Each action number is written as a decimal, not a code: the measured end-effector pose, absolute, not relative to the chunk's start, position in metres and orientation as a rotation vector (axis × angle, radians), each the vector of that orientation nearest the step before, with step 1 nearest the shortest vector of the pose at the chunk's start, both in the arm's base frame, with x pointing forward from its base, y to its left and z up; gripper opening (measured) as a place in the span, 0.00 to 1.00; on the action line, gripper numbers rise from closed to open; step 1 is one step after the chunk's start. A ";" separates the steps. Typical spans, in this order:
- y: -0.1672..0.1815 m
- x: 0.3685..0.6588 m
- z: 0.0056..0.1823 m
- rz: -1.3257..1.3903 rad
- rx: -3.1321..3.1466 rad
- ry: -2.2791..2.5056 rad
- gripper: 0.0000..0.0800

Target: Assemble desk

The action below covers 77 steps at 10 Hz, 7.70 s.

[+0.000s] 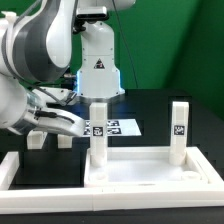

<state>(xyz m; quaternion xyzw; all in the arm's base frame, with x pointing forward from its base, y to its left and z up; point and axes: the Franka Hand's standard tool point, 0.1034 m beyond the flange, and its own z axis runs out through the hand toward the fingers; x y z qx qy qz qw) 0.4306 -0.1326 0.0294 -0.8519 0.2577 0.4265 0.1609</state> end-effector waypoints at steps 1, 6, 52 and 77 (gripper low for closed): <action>-0.129 0.427 0.027 1.232 -2.429 0.731 0.81; -0.117 0.423 0.015 1.260 -2.430 0.712 0.81; 0.083 0.639 0.198 -0.626 -2.884 0.793 0.36; 0.105 0.654 0.165 -0.698 -2.945 0.792 0.36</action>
Offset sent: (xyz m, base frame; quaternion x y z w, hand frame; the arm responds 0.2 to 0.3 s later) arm -0.0020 0.0128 -0.0124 -0.0080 -0.0005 0.0075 0.9999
